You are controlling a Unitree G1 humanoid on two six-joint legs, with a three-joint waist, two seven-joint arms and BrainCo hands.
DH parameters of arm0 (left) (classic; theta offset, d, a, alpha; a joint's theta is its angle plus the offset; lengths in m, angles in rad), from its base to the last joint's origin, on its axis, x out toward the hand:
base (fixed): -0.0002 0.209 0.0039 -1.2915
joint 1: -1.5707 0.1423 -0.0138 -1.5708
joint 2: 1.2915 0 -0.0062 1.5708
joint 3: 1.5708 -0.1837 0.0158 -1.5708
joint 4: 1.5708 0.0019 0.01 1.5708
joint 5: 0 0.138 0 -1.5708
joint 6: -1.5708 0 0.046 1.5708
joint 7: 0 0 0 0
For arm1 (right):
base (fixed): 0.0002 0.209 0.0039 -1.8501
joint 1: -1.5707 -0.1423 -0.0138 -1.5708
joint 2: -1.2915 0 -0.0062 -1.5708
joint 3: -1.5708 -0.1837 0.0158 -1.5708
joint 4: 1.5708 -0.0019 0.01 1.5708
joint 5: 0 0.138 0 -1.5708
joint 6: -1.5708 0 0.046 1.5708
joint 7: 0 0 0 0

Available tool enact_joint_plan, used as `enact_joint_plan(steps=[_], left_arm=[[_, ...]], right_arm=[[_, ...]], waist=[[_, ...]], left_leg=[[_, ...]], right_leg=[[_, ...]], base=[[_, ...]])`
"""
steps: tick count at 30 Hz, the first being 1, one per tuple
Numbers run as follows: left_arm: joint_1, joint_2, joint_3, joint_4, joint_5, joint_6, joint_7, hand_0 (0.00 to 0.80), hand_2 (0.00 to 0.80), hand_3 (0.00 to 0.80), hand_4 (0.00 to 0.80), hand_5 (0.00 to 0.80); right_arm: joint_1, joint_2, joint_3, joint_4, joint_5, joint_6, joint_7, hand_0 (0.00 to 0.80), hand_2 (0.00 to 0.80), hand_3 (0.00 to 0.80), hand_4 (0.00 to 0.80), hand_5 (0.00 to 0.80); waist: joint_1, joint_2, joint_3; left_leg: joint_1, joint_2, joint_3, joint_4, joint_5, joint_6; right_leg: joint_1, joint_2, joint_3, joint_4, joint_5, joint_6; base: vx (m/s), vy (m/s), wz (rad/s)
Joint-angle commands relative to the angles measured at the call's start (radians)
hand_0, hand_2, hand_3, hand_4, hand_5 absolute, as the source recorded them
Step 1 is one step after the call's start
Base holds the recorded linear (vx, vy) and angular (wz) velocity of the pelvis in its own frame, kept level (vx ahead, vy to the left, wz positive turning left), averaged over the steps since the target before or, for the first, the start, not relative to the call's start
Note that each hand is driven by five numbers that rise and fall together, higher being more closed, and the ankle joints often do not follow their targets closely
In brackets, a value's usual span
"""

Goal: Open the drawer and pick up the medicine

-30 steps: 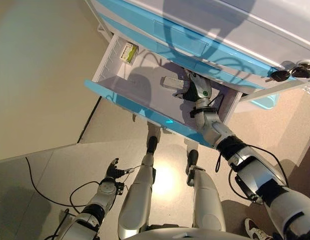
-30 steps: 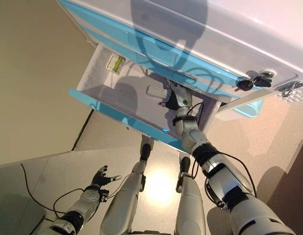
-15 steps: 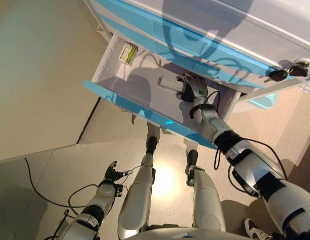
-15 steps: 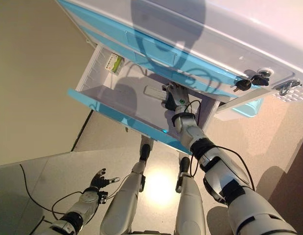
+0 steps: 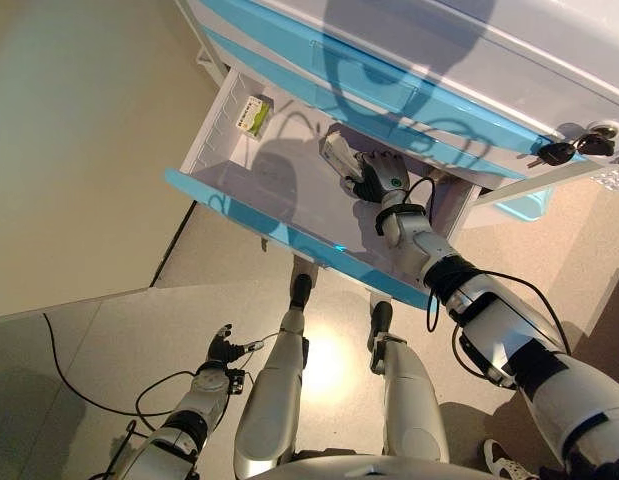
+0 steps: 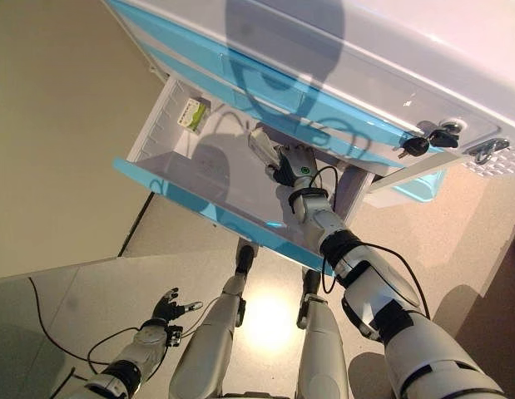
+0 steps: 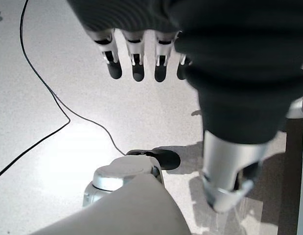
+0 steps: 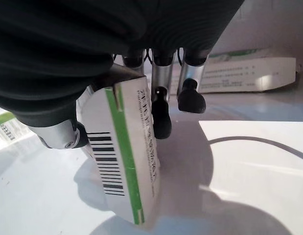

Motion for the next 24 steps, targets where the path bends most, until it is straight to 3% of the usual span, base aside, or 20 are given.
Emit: enact_joint_plan(steps=[1, 11, 24], left_arm=[[-0.019, -0.010, 0.026, 0.031, -0.012, 0.000, 0.012, 0.000, 0.000, 0.000, 0.000, 0.000], [-0.003, 0.000, 0.073, 0.036, 0.014, 0.020, 0.004, 0.000, 0.000, 0.000, 0.000, 0.000], [0.059, 0.043, 0.193, 0.088, 0.066, 0.061, -0.063, 0.000, 0.000, 0.000, 0.000, 0.000]], right_arm=[[-0.017, -0.017, 0.000, -0.025, -0.005, -0.014, -0.019, 0.800, 0.800, 0.800, 0.800, 0.800], [0.047, -0.104, -0.043, -0.326, -0.009, -0.047, 0.005, 0.800, 0.800, 0.800, 0.800, 0.800], [0.182, -0.252, -0.076, -0.651, 0.147, -0.168, 0.249, 0.800, 0.800, 0.800, 0.800, 0.800]], waist=[[0.011, -0.027, 0.021], [-0.011, -0.045, 0.001], [-0.043, -0.078, -0.069]], left_leg=[[0.010, -0.070, 0.069, 0.011, -0.047, 0.046], [0.034, -0.060, 0.092, 0.012, -0.059, 0.049], [0.128, -0.028, 0.124, 0.010, -0.081, 0.048]], right_leg=[[0.029, 0.009, 0.037, -0.128, 0.137, 0.003], [0.043, 0.020, 0.061, -0.136, 0.144, 0.004], [0.132, 0.057, 0.092, -0.181, 0.149, -0.004]], base=[[0.000, 0.000, 0.00], [-0.002, 0.004, -0.02], [0.006, -0.022, -0.18]])
